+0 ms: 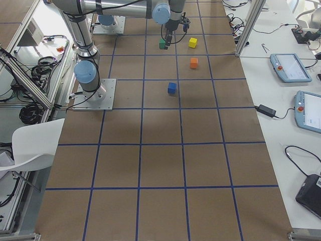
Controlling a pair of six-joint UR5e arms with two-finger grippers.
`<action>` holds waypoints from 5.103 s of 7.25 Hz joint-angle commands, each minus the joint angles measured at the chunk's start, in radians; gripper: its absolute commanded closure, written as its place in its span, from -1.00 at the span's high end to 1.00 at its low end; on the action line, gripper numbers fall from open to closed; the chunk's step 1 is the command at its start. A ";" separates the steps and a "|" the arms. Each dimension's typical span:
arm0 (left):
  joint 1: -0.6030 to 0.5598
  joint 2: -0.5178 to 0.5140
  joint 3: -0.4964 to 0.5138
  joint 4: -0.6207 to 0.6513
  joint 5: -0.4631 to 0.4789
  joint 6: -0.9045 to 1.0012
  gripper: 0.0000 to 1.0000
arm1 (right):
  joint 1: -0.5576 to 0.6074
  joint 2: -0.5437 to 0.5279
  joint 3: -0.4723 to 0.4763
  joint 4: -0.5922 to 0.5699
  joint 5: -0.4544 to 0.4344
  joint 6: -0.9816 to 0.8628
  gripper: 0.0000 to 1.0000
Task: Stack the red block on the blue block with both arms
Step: 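Lower the left gripper over the red cube and close on it, then lift the red cube with the left gripper and carry it toward the table center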
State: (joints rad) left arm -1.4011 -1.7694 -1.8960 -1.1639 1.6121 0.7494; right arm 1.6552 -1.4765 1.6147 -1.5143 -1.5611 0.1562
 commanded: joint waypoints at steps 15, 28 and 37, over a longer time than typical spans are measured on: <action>0.024 -0.141 -0.005 0.121 0.100 -0.031 -1.00 | 0.000 0.004 0.037 -0.021 0.006 0.002 1.00; -0.376 -0.182 0.324 -0.162 -0.213 -0.879 -1.00 | -0.044 0.004 0.036 -0.084 -0.007 -0.033 1.00; -0.509 -0.349 0.318 -0.049 -0.238 -0.972 -0.29 | -0.063 0.004 0.037 -0.084 -0.007 -0.049 1.00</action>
State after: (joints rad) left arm -1.9044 -2.1038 -1.5768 -1.2194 1.3763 -0.2192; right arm 1.5923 -1.4726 1.6521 -1.5995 -1.5667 0.1074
